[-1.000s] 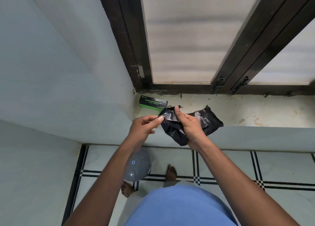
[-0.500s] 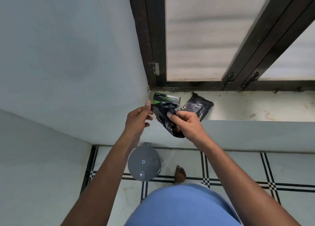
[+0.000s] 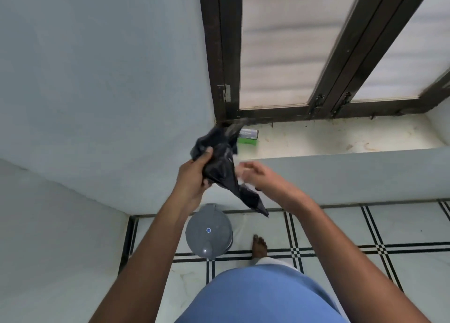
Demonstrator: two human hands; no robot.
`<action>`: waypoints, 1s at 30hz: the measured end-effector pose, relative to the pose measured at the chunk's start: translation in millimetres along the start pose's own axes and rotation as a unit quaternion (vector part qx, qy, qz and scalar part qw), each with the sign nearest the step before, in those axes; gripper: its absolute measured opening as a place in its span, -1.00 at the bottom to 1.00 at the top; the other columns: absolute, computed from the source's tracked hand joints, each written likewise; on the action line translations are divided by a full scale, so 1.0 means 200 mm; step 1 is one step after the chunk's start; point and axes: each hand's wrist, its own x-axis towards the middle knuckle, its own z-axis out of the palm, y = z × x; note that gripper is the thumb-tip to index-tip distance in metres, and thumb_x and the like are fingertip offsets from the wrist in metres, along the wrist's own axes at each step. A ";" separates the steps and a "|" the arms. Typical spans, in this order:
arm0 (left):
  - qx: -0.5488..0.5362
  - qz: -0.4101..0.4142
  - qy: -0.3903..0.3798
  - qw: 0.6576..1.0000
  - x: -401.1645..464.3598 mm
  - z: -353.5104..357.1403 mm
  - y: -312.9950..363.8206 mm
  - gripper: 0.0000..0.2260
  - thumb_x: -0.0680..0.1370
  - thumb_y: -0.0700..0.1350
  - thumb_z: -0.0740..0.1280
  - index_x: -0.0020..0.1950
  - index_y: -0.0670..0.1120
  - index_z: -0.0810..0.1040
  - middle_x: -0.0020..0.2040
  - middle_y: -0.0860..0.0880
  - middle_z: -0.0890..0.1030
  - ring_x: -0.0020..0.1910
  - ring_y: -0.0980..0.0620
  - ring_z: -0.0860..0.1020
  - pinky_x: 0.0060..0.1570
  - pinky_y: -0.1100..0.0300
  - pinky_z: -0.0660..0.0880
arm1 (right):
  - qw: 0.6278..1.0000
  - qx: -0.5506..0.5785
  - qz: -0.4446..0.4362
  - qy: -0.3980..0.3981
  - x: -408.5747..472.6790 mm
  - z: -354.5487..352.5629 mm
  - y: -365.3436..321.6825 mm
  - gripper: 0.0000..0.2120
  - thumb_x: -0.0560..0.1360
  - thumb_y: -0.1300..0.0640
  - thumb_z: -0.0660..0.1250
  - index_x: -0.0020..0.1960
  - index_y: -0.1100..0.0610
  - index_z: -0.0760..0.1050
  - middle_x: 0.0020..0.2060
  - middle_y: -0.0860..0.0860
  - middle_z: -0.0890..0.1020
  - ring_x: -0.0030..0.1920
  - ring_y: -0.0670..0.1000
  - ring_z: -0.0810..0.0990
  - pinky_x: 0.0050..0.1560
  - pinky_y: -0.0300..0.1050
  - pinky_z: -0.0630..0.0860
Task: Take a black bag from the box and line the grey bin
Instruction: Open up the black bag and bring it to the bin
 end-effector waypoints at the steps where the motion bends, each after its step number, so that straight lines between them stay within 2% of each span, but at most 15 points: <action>1: -0.049 -0.014 0.011 0.999 0.01 -0.04 0.00 -0.81 0.65 -0.03 0.48 0.07 -0.16 0.69 -0.22 -0.09 0.67 -0.50 0.11 0.41 -0.56 0.30 0.31 | 0.999 -0.042 0.012 -0.022 -0.02 0.02 0.04 -0.11 0.35 -0.47 0.60 0.51 0.00 0.53 0.34 -0.01 0.70 0.27 -0.06 0.72 0.32 -0.08 0.63; 3: -0.118 -0.040 0.014 0.992 0.02 -0.14 -0.02 -0.82 0.60 0.00 0.54 0.07 -0.10 0.74 -0.05 -0.14 0.69 -0.40 0.08 0.45 -0.43 0.25 0.33 | 0.993 -0.094 0.023 -0.066 -0.09 0.07 0.10 -0.54 0.48 -0.09 0.69 0.27 0.07 0.70 0.10 0.03 0.81 0.13 0.03 0.80 0.21 -0.04 0.70; 4: -0.134 -0.044 0.018 0.990 0.00 -0.17 -0.02 -0.82 0.60 0.01 0.54 0.06 -0.09 0.73 -0.03 -0.15 0.66 -0.38 0.08 0.45 -0.41 0.24 0.35 | 0.992 -0.100 0.024 -0.070 -0.12 0.10 0.11 -0.72 0.53 0.02 0.66 0.17 0.09 0.74 0.01 0.03 0.82 0.06 0.05 0.82 0.14 -0.05 0.70; 5: -0.141 -0.039 0.030 0.989 -0.02 -0.20 -0.03 -0.83 0.63 0.01 0.51 0.06 -0.08 0.70 -0.09 -0.11 0.63 -0.43 0.10 0.44 -0.45 0.27 0.39 | 0.994 -0.080 0.026 -0.066 -0.14 0.12 0.14 -0.79 0.56 0.06 0.63 0.14 0.11 0.75 -0.01 0.04 0.83 0.04 0.06 0.83 0.13 -0.04 0.71; 7: -0.159 -0.028 0.048 0.986 -0.07 -0.22 -0.02 -0.80 0.67 0.04 0.46 0.09 -0.09 0.64 -0.18 -0.06 0.60 -0.45 0.11 0.54 -0.41 0.26 0.58 | 0.998 0.028 0.043 -0.040 -0.17 0.17 0.18 -0.75 0.59 0.09 0.59 0.19 0.21 0.73 0.07 0.15 0.83 0.09 0.16 0.82 0.21 0.07 0.72; 9: -0.126 -0.031 0.047 0.990 -0.13 -0.24 -0.03 -0.64 0.61 0.12 0.52 0.18 -0.15 0.65 -0.06 -0.13 0.66 -0.20 -0.04 0.71 -0.06 0.07 0.75 | 0.988 0.146 0.046 -0.012 -0.20 0.22 0.20 -0.68 0.63 0.10 0.55 0.25 0.32 0.69 0.14 0.28 0.79 0.12 0.25 0.79 0.29 0.16 0.69; 11: 0.013 -0.054 0.056 0.997 -0.21 -0.25 -0.06 -0.54 0.56 0.16 0.56 0.28 -0.16 0.66 0.12 -0.15 0.68 0.01 -0.19 0.74 0.07 -0.07 0.75 | 0.975 0.213 0.044 0.034 -0.21 0.28 0.23 -0.67 0.66 0.13 0.51 0.28 0.37 0.68 0.16 0.32 0.77 0.13 0.28 0.78 0.28 0.14 0.70; 14: 0.238 -0.083 -0.027 0.967 -0.38 -0.24 -0.09 -0.48 0.55 0.26 0.51 0.29 -0.12 0.69 0.13 -0.12 0.76 0.00 -0.16 0.78 0.11 -0.14 0.74 | 0.954 0.266 0.046 0.132 -0.24 0.36 0.23 -0.71 0.64 0.18 0.52 0.27 0.36 0.70 0.13 0.32 0.78 -0.04 0.20 0.81 -0.05 -0.01 0.77; 17: 0.344 -0.017 -0.144 0.928 -0.54 -0.26 -0.13 -0.49 0.47 0.31 0.58 0.27 0.02 0.67 0.10 0.01 0.79 0.00 -0.02 0.80 0.09 -0.06 0.75 | 0.941 0.273 0.044 0.193 -0.27 0.44 0.24 -0.66 0.55 0.08 0.63 0.19 0.31 0.75 0.06 0.25 0.81 -0.11 0.13 0.80 -0.16 -0.09 0.71; 19: 0.336 0.031 -0.165 0.927 -0.60 -0.28 -0.19 -0.50 0.44 0.13 0.68 0.29 0.03 0.62 0.10 0.00 0.78 -0.03 -0.01 0.80 -0.05 0.05 0.75 | 0.941 0.246 0.055 0.227 -0.32 0.49 0.23 -0.60 0.51 -0.04 0.67 0.10 0.28 0.77 -0.10 0.16 0.81 -0.19 0.04 0.74 -0.25 -0.15 0.62; 21: 0.260 0.063 -0.148 0.952 -0.62 -0.29 -0.23 -0.65 0.52 -0.08 0.64 0.25 -0.09 0.66 0.05 -0.13 0.80 -0.12 -0.10 0.79 -0.13 0.13 0.72 | 0.939 0.228 0.065 0.248 -0.35 0.53 0.23 -0.59 0.48 -0.16 0.66 -0.01 0.19 0.73 -0.23 0.08 0.75 -0.27 -0.01 0.68 -0.27 -0.17 0.55; 23: 0.201 0.088 -0.121 0.968 -0.62 -0.31 -0.25 -0.82 0.59 -0.17 0.56 0.17 -0.18 0.73 -0.02 -0.18 0.81 -0.13 -0.10 0.77 -0.12 0.15 0.71 | 0.939 0.228 0.073 0.247 -0.38 0.57 0.22 -0.56 0.47 -0.24 0.64 -0.08 0.14 0.67 -0.28 0.04 0.72 -0.30 0.00 0.67 -0.34 -0.18 0.56; 27: 0.192 0.092 -0.121 0.970 -0.66 -0.34 -0.31 -0.82 0.63 -0.10 0.53 0.10 -0.21 0.77 -0.07 -0.19 0.80 -0.20 -0.04 0.75 -0.12 0.14 0.69 | 0.943 0.205 0.080 0.250 -0.44 0.62 0.22 -0.42 0.48 -0.43 0.53 -0.09 0.13 0.60 -0.38 0.00 0.62 -0.44 -0.08 0.59 -0.43 -0.24 0.52; 29: 0.188 0.101 -0.087 0.973 -0.67 -0.34 -0.34 -0.78 0.63 -0.03 0.53 0.02 -0.20 0.76 -0.16 -0.17 0.78 -0.33 0.00 0.67 -0.20 0.18 0.65 | 0.950 0.151 0.106 0.253 -0.45 0.62 0.22 -0.24 0.42 -0.58 0.44 -0.02 0.16 0.61 -0.33 0.01 0.64 -0.40 -0.07 0.63 -0.32 -0.16 0.63; 30: 0.179 0.105 -0.062 0.976 -0.67 -0.33 -0.34 -0.77 0.62 -0.01 0.53 -0.02 -0.19 0.76 -0.21 -0.16 0.75 -0.38 0.02 0.63 -0.25 0.21 0.63 | 0.953 0.112 0.113 0.260 -0.45 0.62 0.22 -0.12 0.36 -0.65 0.43 0.09 0.19 0.61 -0.22 0.02 0.67 -0.28 -0.05 0.68 -0.20 -0.07 0.70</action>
